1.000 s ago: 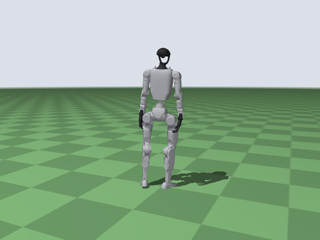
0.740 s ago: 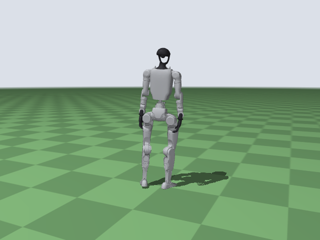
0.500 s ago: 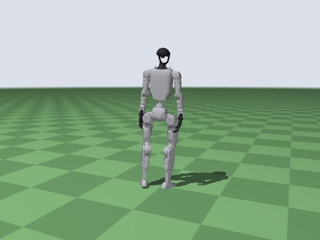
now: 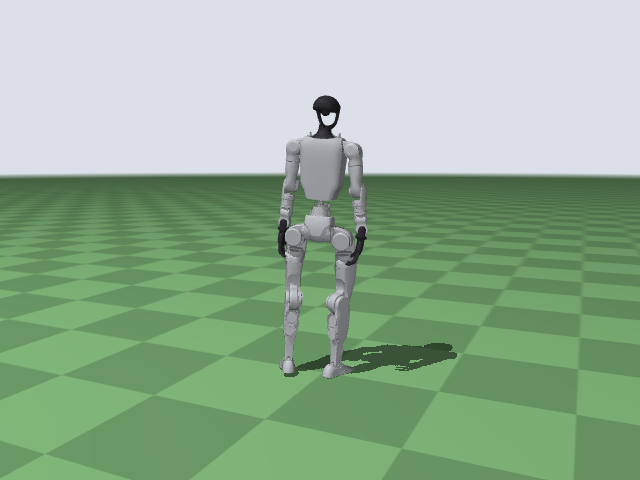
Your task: In place motions
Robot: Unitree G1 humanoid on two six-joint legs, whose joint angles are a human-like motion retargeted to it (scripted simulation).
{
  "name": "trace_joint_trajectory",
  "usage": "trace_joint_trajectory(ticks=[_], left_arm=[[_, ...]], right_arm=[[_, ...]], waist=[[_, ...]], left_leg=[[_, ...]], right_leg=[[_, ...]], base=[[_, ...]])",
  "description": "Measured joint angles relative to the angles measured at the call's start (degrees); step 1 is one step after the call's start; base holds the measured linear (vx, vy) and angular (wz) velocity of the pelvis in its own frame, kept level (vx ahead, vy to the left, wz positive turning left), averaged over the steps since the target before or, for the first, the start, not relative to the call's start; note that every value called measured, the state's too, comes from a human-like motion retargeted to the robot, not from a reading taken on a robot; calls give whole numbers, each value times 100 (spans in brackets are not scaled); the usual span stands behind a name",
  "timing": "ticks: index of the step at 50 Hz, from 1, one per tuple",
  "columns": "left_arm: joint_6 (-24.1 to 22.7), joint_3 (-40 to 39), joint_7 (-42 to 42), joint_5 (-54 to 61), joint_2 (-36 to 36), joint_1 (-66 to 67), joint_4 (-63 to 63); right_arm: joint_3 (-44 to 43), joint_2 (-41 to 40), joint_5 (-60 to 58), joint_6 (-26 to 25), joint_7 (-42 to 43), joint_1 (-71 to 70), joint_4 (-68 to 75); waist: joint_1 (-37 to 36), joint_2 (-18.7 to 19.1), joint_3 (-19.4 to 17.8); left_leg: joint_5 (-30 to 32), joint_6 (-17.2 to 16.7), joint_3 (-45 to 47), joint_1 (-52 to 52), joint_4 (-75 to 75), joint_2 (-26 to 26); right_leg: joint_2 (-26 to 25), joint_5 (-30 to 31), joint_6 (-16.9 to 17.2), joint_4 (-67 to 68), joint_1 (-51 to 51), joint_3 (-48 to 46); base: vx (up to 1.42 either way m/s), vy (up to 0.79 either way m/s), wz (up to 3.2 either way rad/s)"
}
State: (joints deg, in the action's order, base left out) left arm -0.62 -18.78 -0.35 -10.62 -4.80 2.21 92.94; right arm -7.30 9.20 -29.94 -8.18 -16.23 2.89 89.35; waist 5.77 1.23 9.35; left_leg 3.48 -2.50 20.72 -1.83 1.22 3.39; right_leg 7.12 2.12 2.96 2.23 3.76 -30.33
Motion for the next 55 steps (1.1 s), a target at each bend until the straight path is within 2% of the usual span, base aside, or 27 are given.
trace_joint_trajectory(ticks=[55], left_arm=[[11, 100, 29, 0, -56, -40, 21]], right_arm=[[32, 70, -99, 14, -49, -72, -10]], waist=[[-84, 47, -51]], left_leg=[[-186, -42, -64, -53, 39, -19]], right_leg=[[62, 42, 20, 6, -13, -36]], base=[[0, 0, 0]])
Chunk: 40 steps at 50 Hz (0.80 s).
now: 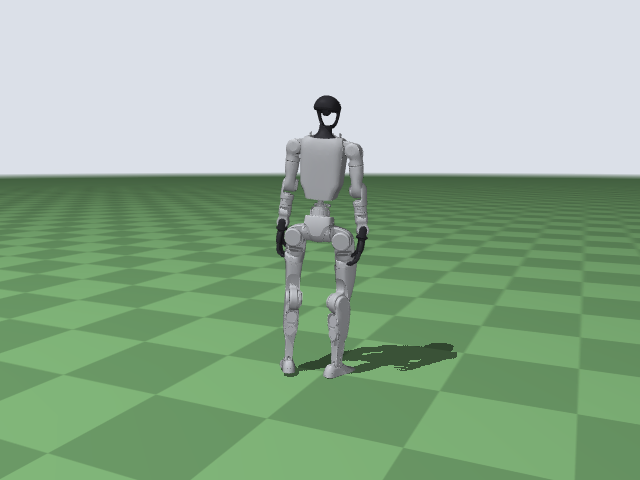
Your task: In place motions
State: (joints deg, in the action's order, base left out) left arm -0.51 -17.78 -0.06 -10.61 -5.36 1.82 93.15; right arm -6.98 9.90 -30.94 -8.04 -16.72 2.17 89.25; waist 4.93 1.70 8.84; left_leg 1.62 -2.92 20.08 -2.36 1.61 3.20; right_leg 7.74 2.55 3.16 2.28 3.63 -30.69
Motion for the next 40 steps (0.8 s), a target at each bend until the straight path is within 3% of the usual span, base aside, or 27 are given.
trace_joint_trajectory(ticks=[40], left_arm=[[-5, -22, 5, 21, 5, 8, 4]], right_arm=[[50, -24, -56, 14, -62, 12, -23]], waist=[[60, -29, 32]], left_leg=[[-196, -15, 18, 10, 3, 14]], right_leg=[[-11, -10, -1, 13, 15, 29]], base=[[0, 0, 0]])
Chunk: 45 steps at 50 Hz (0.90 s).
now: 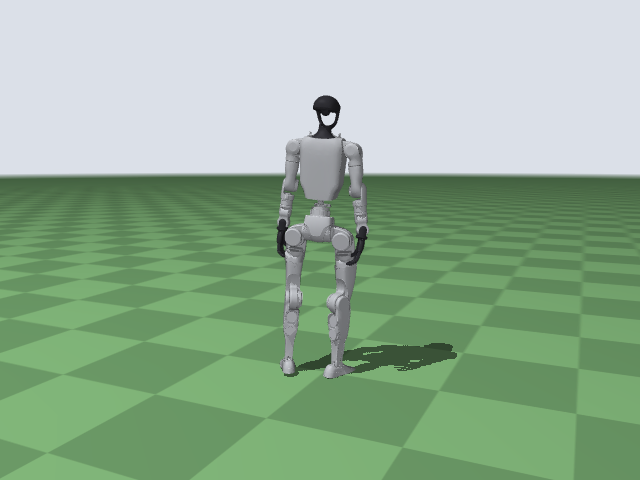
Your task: In place motions
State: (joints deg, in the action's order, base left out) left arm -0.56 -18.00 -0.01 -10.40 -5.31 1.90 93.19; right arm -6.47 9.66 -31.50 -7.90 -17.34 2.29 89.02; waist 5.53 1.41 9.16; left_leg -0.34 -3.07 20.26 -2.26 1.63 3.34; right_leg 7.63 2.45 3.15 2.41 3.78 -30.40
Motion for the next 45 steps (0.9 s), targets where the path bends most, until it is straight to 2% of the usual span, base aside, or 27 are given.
trace_joint_trajectory(ticks=[45], left_arm=[[-1, -19, 22, 57, 19, -53, -96]], right_arm=[[11, -2, -68, -16, 23, 49, 9]], waist=[[-78, -7, -38]], left_leg=[[-127, -4, -118, -82, 68, -15]], right_leg=[[19, -45, 28, -29, -71, -107]], base=[[0, 1, 1]])
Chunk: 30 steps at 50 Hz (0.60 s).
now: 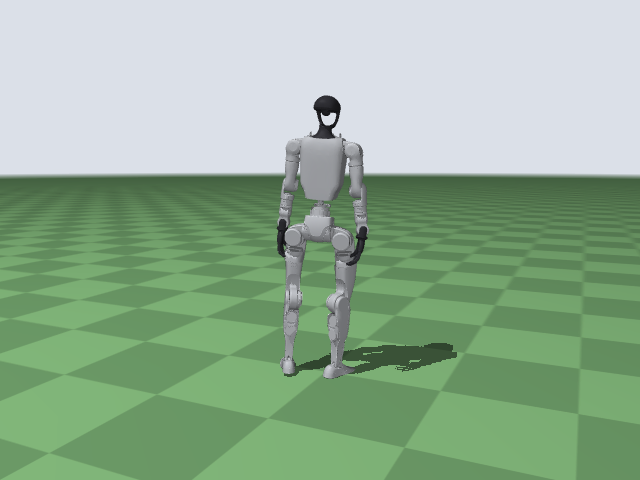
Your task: In place motions
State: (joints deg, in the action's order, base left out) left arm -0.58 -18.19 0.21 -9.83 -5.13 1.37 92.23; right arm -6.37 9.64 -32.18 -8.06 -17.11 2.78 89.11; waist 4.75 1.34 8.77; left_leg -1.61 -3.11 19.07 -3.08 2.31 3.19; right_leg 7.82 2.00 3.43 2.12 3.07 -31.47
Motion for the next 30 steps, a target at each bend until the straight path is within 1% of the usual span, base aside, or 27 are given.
trace_joint_trajectory(ticks=[13, 25, 30], left_arm=[[58, 33, -39, -27, -10, -42, -93], [183, -5, 83, -77, -104, -63, -95], [215, -41, 77, -79, -132, -14, -32]], right_arm=[[-114, 69, -47, -66, 250, 198, 161], [-240, 132, -153, -184, 150, 305, 76], [-256, 149, -245, -120, 115, 360, -134]], waist=[[-340, -33, -69], [-819, -74, -164], [-956, -61, -182]], left_leg=[[152, -2, -611, -308, 125, -181], [485, -172, -1419, -716, 170, -498], [625, -287, -1803, -866, 156, -672]], right_leg=[[128, -146, 108, 12, -282, -468], [251, -411, 305, 15, -754, -1449], [279, -530, 426, 35, -961, -1955]], base=[[-1, 17, 46], [-8, 19, 96], [-10, 20, 124]])
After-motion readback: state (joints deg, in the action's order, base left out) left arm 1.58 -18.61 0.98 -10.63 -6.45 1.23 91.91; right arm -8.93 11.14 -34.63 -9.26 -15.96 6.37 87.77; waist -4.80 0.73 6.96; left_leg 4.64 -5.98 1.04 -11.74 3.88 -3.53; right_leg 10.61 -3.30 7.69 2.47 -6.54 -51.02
